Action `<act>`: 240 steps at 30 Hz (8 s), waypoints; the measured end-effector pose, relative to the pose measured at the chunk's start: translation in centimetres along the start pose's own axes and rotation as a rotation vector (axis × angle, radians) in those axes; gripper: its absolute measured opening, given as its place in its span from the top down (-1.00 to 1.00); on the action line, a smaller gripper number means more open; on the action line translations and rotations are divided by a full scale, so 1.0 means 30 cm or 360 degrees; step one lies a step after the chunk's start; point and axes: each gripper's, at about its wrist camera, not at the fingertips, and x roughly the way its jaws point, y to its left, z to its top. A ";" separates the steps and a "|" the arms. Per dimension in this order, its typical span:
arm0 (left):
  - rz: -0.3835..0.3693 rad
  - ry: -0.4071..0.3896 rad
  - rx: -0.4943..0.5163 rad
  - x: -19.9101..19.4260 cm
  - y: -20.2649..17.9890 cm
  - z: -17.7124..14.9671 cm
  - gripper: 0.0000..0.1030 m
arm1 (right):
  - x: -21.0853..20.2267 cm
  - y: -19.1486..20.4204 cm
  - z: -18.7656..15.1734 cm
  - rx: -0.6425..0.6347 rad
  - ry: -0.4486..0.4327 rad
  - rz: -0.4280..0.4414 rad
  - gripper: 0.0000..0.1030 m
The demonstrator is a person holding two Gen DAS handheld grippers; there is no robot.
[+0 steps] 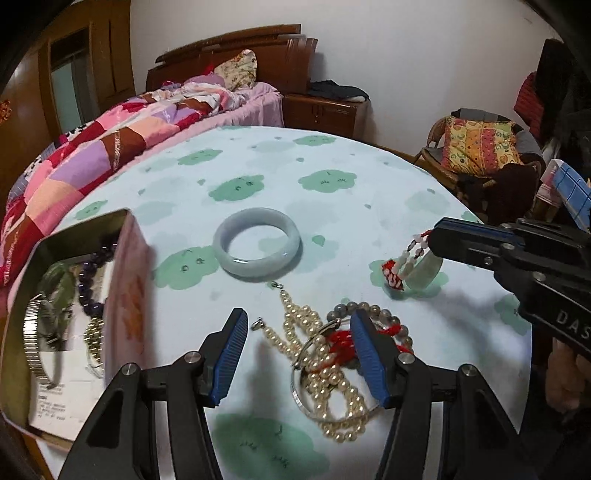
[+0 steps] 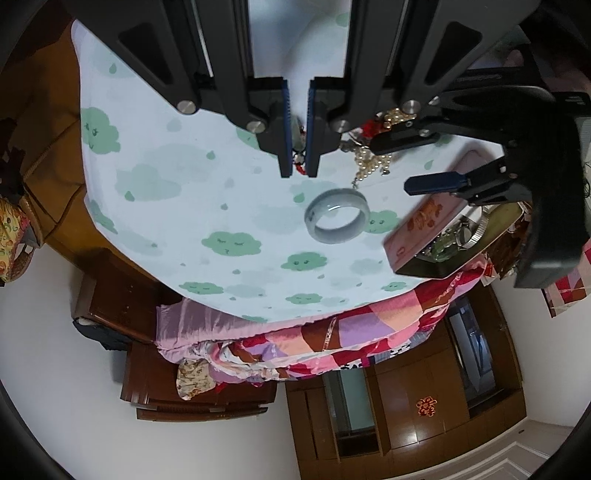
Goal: Organize jewelry
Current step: 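Grasp the red tassel knot with the left tool while the right tool lifts the pendant, then carry both items over the tin and open both tools to drop them, then move both open tools back to the remaining jewelry on the cloth, then grasp the engraved silver bangle with the left tool while the right tool grasps the pearl strand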
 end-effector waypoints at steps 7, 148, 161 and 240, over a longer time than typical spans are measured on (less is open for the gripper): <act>-0.0062 -0.0003 0.0021 0.003 -0.014 0.009 0.90 | 0.006 0.010 -0.007 -0.0008 0.0005 0.0015 0.83; 0.0301 -0.0119 -0.0356 -0.222 0.600 -0.059 0.86 | 0.325 0.649 0.166 -0.0499 0.0155 0.0435 0.42; 0.0425 -0.0170 -0.0380 -0.243 0.592 -0.053 -0.30 | 0.314 0.579 0.144 -0.0407 0.0144 0.0372 -0.10; 0.0032 -0.0125 0.0015 -0.121 0.011 -0.018 -0.25 | 0.082 -0.031 -0.077 0.0053 0.0103 -0.0220 -0.61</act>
